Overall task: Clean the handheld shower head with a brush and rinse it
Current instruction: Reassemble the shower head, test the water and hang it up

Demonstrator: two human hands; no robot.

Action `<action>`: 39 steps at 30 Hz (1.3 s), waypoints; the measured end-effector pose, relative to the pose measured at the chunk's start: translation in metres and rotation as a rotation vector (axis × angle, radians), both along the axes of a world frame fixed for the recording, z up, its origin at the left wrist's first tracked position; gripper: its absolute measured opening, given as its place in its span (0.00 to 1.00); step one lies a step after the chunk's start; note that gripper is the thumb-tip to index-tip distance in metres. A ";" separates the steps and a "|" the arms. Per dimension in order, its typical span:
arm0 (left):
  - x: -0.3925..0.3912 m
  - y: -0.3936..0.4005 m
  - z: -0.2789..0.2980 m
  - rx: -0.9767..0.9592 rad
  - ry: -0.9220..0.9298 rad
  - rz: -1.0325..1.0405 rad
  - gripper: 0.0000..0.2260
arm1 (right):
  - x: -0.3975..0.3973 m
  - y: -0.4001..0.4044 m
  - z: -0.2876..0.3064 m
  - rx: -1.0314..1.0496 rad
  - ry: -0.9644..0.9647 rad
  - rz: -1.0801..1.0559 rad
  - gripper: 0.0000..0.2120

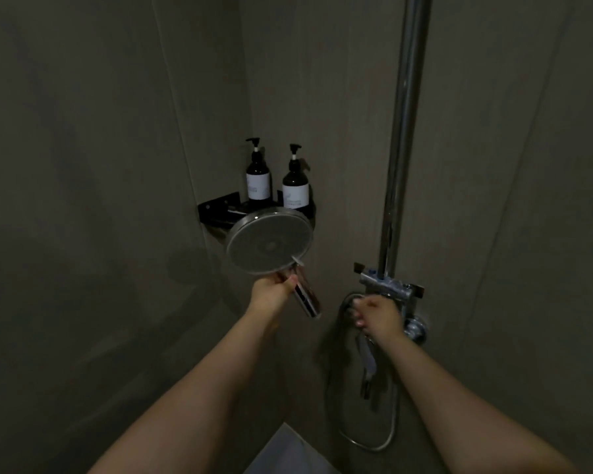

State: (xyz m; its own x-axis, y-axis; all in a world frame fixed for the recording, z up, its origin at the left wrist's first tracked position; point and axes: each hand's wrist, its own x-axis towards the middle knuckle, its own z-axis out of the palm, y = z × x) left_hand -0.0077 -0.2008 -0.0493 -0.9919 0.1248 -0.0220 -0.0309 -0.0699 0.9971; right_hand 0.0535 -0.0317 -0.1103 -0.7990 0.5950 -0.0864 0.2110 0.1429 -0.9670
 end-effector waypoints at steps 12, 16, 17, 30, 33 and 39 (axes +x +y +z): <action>-0.014 0.027 0.001 -0.215 0.042 -0.003 0.11 | -0.009 0.078 -0.025 0.167 -0.258 -0.167 0.16; -0.017 0.031 0.005 -0.247 0.029 0.011 0.11 | -0.016 0.091 -0.036 0.146 -0.302 -0.113 0.15; -0.018 0.032 0.006 -0.243 0.030 0.014 0.11 | -0.020 0.096 -0.044 0.121 -0.307 -0.093 0.15; -0.025 0.049 0.002 -0.178 -0.031 -0.071 0.05 | -0.024 0.108 -0.068 -0.020 -0.162 -0.112 0.06; -0.028 0.051 -0.004 -0.179 -0.056 -0.102 0.10 | -0.019 0.106 -0.059 -0.128 -0.024 -0.139 0.09; -0.027 0.055 -0.007 -0.167 -0.069 -0.161 0.06 | -0.034 0.112 -0.067 -0.306 -0.021 -0.062 0.37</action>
State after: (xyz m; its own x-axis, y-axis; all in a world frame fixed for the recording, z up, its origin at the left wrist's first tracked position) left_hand -0.0342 -0.1458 -0.0564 -0.9551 0.2699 -0.1226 -0.0967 0.1073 0.9895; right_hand 0.0193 0.0802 -0.1776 -0.7581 0.5866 -0.2848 0.2305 -0.1676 -0.9585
